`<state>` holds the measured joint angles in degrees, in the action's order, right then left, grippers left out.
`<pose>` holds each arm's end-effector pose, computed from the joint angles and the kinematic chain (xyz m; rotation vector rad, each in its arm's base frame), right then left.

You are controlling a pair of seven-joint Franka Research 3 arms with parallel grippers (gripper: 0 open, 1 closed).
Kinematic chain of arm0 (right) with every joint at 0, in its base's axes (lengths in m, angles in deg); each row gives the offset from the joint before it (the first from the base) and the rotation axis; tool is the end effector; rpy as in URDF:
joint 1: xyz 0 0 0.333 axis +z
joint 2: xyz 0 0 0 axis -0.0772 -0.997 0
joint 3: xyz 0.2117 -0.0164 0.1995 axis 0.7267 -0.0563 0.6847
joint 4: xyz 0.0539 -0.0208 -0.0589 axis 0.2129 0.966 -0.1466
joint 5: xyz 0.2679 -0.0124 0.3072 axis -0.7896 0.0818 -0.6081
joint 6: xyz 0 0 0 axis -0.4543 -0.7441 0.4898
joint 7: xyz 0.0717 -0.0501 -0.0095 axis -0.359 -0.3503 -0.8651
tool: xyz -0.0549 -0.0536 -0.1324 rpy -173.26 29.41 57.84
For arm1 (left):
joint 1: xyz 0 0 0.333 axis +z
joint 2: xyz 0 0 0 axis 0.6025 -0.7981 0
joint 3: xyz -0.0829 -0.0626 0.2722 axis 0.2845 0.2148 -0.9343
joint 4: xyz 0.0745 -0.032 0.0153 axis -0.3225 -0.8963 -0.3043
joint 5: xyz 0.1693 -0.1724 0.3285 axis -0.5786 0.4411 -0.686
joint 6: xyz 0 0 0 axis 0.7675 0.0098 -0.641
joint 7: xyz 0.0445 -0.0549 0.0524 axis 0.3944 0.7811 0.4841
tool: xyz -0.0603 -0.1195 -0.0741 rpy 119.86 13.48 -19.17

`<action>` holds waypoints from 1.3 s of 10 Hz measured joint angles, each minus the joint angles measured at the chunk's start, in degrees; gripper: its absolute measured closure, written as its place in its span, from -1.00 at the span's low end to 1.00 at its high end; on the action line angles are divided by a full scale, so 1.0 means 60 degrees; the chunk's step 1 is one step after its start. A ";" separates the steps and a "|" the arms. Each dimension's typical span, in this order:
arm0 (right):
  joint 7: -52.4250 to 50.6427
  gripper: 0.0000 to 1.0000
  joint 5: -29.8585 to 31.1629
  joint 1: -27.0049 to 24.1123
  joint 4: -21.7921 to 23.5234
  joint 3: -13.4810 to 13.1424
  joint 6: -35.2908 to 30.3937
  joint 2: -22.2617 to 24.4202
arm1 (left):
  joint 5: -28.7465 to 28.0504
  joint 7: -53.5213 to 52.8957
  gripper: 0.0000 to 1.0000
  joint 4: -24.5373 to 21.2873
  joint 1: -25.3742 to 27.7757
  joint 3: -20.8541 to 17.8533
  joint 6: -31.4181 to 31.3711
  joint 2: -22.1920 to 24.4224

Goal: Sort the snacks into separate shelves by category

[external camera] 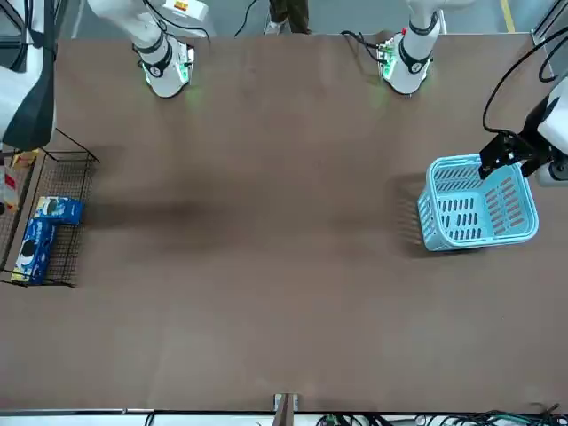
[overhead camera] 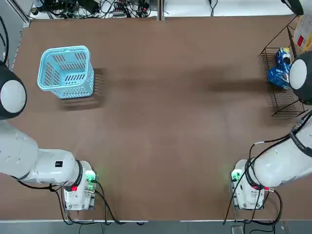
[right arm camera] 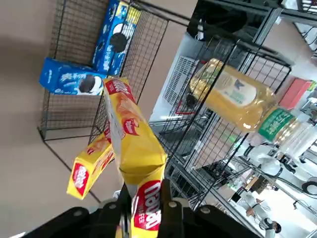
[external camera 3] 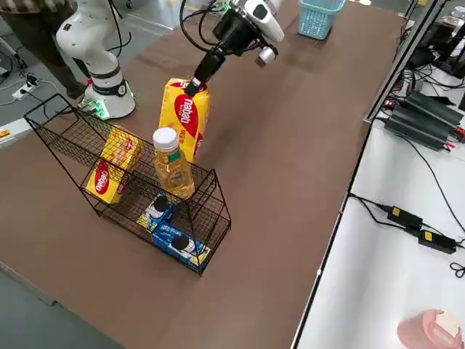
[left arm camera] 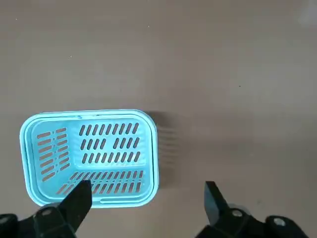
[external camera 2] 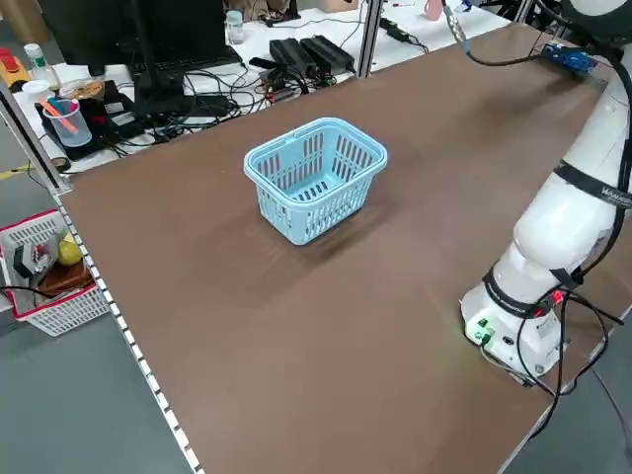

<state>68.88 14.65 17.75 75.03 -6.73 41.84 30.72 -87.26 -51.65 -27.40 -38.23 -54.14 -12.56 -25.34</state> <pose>0.6013 -0.1417 0.5116 2.3204 0.2871 -0.5396 0.5929 -0.0548 0.5722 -3.1386 -0.0301 -0.0852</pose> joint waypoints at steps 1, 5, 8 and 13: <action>0.0000 0.49 0.0019 -0.0168 -0.0029 -0.0033 0.0328 -0.0149 | 0.0000 0.0000 -1.00 0.0000 0.0001 -0.0001 0.0000 0.0000; 0.0124 0.49 -0.0034 -0.0872 -0.0143 -0.0052 0.1367 -0.0846 | 0.0000 0.0000 -1.00 0.0000 0.0002 -0.0003 0.0000 0.0000; 0.0888 0.49 -0.0435 -0.1068 -0.0145 -0.0052 0.1456 -0.1328 | 0.0000 0.0000 -1.00 0.0002 0.0004 -0.0003 -0.0001 0.0000; 0.1122 0.49 -0.0473 -0.1122 -0.0213 -0.0056 0.1427 -0.1428 | 0.0000 0.0000 -1.00 0.0002 0.0004 -0.0004 -0.0001 0.0000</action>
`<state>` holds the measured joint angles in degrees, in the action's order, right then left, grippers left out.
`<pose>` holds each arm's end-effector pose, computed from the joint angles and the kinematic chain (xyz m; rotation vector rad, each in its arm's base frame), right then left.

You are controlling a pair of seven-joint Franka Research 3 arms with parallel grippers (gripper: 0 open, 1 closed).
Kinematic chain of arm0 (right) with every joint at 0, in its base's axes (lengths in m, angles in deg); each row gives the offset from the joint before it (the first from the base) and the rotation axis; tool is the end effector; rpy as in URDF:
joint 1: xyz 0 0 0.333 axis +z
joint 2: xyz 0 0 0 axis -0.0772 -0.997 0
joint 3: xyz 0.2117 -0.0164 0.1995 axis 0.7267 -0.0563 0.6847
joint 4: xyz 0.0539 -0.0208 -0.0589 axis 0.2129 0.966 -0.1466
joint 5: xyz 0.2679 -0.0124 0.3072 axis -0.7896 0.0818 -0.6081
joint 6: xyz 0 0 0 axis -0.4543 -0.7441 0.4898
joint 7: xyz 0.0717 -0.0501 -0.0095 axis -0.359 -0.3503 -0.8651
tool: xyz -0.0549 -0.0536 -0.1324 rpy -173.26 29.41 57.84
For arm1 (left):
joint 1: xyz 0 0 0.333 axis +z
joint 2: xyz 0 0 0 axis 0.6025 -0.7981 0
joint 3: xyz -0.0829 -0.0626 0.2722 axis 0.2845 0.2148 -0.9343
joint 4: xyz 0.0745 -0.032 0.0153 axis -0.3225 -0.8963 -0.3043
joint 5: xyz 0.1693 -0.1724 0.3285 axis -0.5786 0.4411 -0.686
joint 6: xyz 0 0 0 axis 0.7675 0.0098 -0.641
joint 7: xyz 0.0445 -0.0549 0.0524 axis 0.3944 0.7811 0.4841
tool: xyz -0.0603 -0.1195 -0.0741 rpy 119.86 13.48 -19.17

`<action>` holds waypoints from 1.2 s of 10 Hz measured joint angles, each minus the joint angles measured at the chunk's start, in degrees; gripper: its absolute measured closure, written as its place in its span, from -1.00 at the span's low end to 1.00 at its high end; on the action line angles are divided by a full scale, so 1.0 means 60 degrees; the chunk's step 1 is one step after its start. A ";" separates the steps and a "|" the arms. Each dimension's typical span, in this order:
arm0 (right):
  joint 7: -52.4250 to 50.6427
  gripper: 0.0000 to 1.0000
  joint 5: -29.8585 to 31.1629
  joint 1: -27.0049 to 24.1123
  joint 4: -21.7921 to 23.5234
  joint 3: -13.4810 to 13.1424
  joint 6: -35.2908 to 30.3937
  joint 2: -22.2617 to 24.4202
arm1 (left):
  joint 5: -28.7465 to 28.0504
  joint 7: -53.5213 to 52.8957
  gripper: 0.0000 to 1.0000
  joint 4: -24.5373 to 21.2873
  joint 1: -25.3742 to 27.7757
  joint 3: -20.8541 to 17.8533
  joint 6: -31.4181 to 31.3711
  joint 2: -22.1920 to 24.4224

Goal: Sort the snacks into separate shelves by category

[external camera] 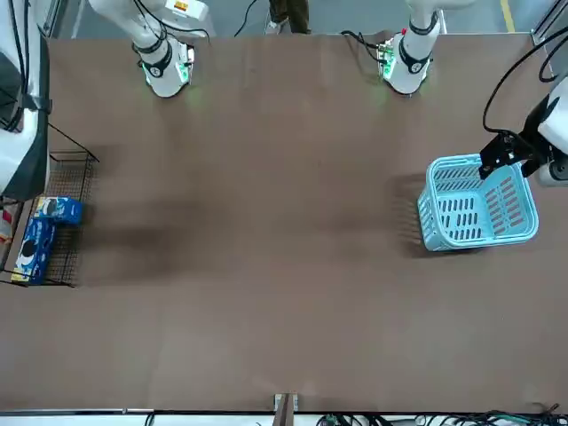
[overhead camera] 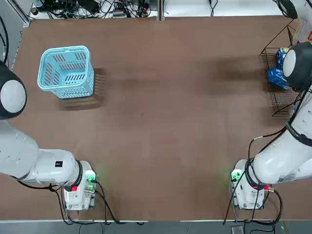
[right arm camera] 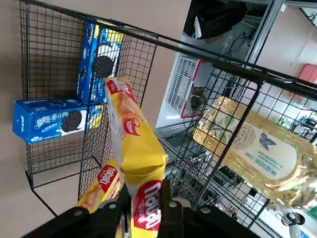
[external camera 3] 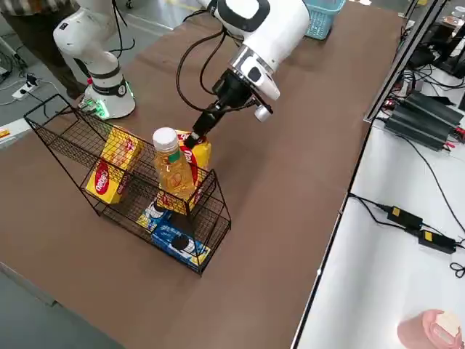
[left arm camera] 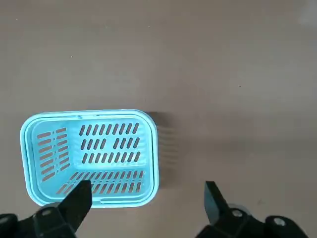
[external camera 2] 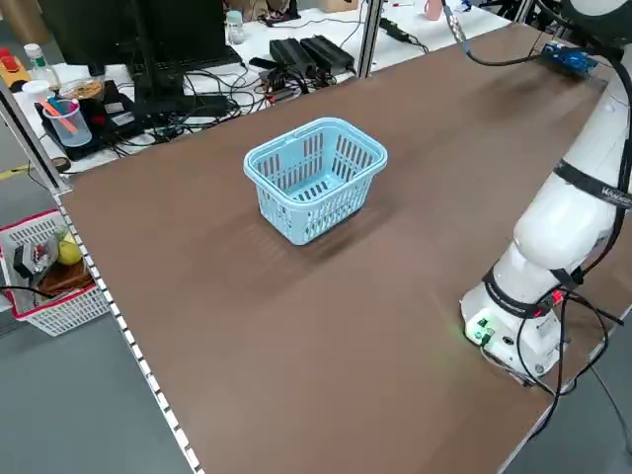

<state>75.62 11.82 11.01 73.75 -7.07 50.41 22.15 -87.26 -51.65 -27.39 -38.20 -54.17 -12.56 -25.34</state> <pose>0.6291 -0.2031 0.4336 2.3407 0.1376 -0.5089 0.5930 -0.0542 0.5723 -3.1385 -0.0318 -0.0855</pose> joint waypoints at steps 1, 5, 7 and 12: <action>0.0249 0.49 -0.0003 0.0011 0.0000 0.0015 -0.0068 -0.0007 | 0.0000 0.0000 -1.00 0.0000 0.0000 0.0000 0.0000 0.0000; 0.0925 0.49 0.0053 0.0137 0.0010 0.0040 -0.0232 -0.0099 | 0.0000 0.0000 -1.00 0.0000 0.0000 -0.0002 0.0000 0.0000; 0.1204 0.49 0.0088 0.0172 0.0030 0.0042 -0.0224 -0.0140 | 0.0000 0.0000 -1.00 0.0001 0.0001 -0.0004 0.0000 0.0000; 0.2195 0.49 0.0894 0.0298 0.0534 0.0120 0.0218 -0.0411 | 0.0000 0.0000 -1.00 0.0001 0.0003 -0.0005 -0.0008 0.0000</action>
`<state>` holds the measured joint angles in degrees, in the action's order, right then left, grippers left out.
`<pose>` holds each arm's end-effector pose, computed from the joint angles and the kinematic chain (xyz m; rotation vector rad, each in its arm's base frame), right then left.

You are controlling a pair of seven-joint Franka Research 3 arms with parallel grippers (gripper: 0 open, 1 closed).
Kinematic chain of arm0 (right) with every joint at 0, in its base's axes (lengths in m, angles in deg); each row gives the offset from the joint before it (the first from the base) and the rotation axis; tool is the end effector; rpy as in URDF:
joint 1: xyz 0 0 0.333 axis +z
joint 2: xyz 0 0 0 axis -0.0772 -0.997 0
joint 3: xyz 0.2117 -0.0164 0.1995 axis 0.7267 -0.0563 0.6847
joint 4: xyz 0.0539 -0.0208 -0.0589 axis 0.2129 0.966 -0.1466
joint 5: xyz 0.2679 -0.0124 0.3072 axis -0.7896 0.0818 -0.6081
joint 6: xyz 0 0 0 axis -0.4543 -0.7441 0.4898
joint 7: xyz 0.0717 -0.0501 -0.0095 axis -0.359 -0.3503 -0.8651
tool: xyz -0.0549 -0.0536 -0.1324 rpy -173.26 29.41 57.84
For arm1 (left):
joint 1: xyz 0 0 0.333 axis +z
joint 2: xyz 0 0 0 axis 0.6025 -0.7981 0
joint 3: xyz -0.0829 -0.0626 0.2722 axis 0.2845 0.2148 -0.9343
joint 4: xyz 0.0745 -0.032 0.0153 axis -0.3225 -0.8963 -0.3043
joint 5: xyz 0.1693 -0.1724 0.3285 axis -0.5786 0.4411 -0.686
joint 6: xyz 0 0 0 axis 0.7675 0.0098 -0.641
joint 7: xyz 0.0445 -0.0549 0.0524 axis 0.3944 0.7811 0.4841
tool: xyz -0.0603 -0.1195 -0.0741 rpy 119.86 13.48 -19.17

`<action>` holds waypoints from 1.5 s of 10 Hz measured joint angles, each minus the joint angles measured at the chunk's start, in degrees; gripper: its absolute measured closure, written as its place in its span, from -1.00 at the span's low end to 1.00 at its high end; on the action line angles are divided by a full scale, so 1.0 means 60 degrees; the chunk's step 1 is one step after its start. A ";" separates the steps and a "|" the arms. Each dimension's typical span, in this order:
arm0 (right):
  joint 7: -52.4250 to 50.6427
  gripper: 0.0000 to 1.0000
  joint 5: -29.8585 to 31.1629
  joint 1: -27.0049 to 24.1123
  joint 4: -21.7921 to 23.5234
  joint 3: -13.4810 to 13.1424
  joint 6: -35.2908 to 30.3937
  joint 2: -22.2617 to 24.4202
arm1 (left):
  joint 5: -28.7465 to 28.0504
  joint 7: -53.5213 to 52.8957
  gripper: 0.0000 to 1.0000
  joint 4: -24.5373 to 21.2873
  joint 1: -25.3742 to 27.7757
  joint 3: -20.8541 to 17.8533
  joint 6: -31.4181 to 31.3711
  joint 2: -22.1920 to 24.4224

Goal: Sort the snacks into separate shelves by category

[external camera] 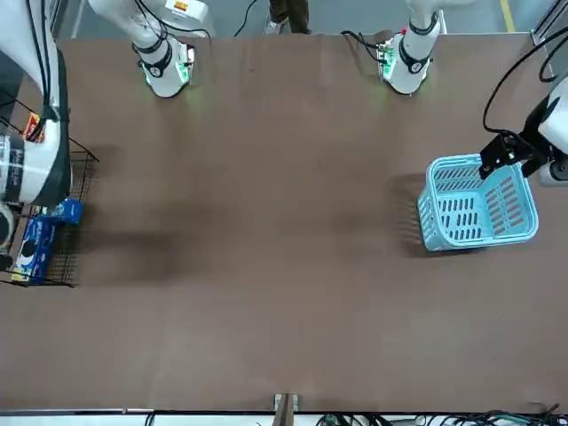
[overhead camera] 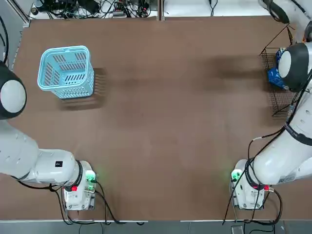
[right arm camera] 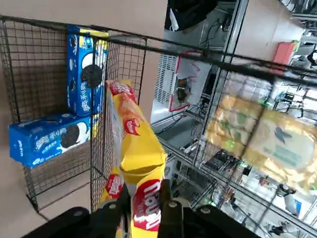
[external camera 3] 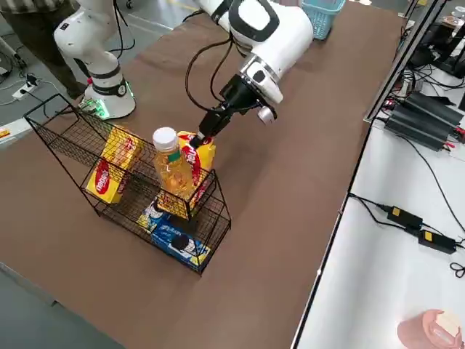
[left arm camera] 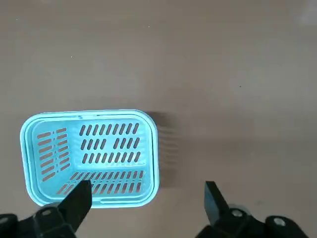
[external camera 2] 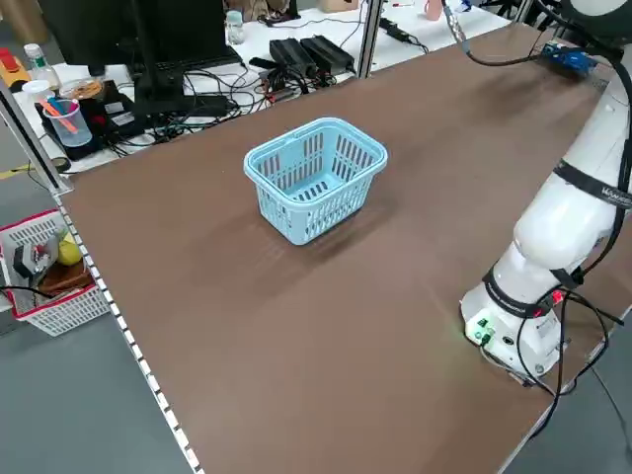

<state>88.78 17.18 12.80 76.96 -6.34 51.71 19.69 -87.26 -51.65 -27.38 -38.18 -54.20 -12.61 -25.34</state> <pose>0.6363 -0.1870 0.3916 2.2151 -0.0067 -0.4582 0.5932 -0.0537 0.5725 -3.1385 -0.0331 -0.0871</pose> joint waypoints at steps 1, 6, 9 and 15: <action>0.0005 0.49 0.0189 -0.0074 0.0063 -0.0013 0.0172 -0.0181 | 0.0000 0.0000 -1.00 0.0000 0.0000 0.0000 -0.0003 0.0000; -0.0008 0.05 0.0253 -0.0112 0.0059 0.0012 0.0325 -0.0270 | 0.0000 0.0000 -1.00 0.0000 0.0001 0.0000 -0.0038 0.0000; -0.0010 -0.91 0.0250 -0.0112 0.0059 0.0070 0.0339 -0.0270 | 0.0000 0.0000 -1.00 0.0000 0.0001 0.0000 -0.0040 0.0000; 0.0047 -0.97 -0.2408 -0.0122 -0.0121 -0.0022 0.0310 -0.0261 | 0.0000 0.0000 -1.00 0.0001 -0.0005 0.0007 -0.0069 0.0000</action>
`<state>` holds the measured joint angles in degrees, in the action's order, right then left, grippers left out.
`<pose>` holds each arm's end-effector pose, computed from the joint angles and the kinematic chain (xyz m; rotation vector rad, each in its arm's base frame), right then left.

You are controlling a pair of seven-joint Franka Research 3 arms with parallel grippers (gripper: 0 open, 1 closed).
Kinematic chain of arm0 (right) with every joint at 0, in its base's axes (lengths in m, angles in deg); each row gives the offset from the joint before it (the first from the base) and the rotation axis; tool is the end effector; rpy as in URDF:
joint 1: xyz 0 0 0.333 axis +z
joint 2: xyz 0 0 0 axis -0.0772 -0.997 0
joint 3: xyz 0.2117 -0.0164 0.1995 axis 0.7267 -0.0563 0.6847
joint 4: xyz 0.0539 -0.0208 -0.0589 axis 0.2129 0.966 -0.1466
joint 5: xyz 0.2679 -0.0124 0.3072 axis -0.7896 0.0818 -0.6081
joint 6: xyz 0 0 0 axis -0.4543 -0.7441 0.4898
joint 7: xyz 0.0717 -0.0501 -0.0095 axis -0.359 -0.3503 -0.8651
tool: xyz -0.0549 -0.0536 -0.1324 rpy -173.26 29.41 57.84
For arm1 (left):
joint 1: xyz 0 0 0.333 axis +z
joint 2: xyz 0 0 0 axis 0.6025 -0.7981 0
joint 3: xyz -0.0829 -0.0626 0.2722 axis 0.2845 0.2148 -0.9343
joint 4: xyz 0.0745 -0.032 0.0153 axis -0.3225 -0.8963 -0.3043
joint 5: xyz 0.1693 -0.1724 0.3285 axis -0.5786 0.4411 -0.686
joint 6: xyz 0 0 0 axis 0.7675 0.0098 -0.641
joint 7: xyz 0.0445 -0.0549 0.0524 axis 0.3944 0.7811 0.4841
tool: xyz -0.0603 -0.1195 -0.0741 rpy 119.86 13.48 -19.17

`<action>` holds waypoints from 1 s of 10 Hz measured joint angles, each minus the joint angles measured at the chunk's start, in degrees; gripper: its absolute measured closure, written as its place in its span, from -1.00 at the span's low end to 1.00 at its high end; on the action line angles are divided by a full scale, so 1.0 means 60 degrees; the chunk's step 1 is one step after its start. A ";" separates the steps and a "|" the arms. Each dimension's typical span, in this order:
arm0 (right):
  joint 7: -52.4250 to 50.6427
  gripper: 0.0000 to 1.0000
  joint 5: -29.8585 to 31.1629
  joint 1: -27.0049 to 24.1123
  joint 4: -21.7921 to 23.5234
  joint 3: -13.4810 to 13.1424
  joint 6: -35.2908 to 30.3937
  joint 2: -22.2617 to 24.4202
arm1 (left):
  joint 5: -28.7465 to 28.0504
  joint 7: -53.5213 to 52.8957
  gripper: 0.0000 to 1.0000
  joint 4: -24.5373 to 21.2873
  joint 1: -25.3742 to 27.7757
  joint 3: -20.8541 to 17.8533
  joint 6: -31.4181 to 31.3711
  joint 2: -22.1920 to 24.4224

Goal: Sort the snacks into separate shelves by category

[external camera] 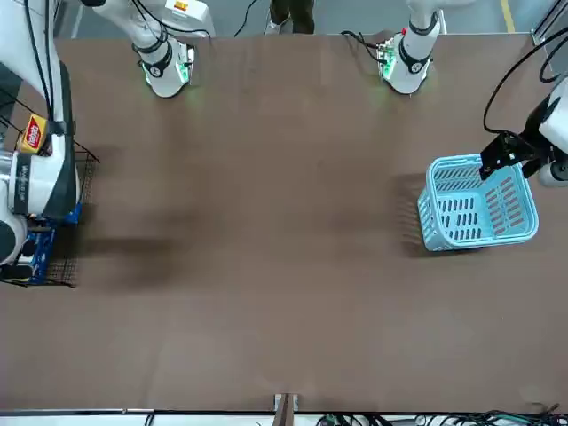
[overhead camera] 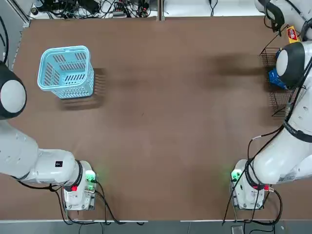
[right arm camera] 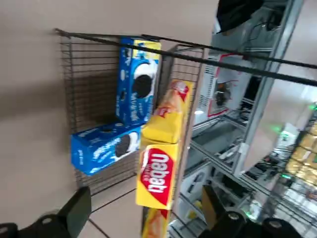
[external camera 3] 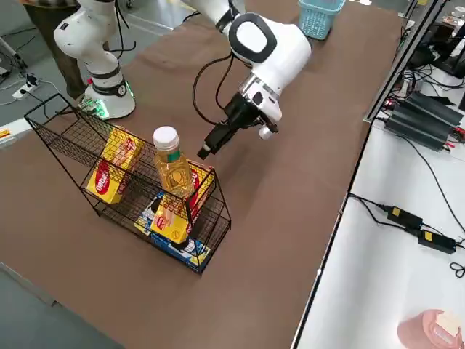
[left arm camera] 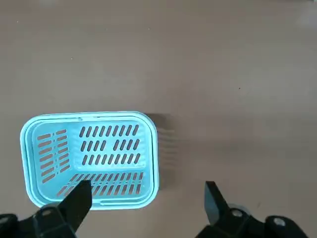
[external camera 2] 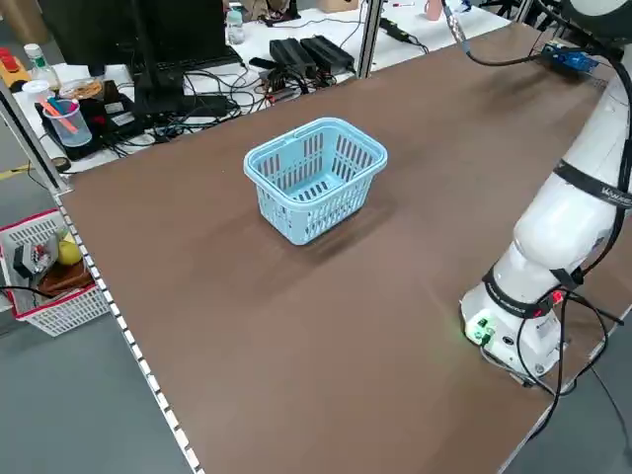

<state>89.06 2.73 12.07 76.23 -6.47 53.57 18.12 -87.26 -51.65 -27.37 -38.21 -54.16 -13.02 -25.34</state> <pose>0.6392 -0.1671 0.3554 2.4595 -0.0723 -0.4557 0.5942 -0.0545 0.5732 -3.1391 -0.0312 -0.0986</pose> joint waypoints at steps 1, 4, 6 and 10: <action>-0.0001 -0.97 -0.0627 -0.0004 -0.0051 -0.0120 0.0002 0.0026 | 0.0000 0.0000 -1.00 0.0006 -0.0007 0.0011 -0.0017 0.0000; -0.0135 -0.97 -0.1999 0.0039 -0.0138 -0.0133 0.0368 0.0386 | 0.0000 0.0000 -1.00 0.0038 -0.0001 0.0011 -0.0031 0.0000; -0.0293 -0.97 -0.3029 0.0199 -0.0158 -0.0083 0.0851 0.0712 | 0.0000 0.0000 -1.00 0.0051 -0.0002 0.0010 -0.0031 0.0000; -0.0106 -0.97 -0.4454 0.0856 -0.0163 -0.0040 0.1830 0.0832 | -0.0012 0.0000 -1.00 0.0071 0.0014 -0.0013 -0.0031 0.0000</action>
<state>88.43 -23.99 17.20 75.26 -6.71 64.55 23.11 -87.34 -51.65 -26.95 -38.13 -54.24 -13.21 -25.34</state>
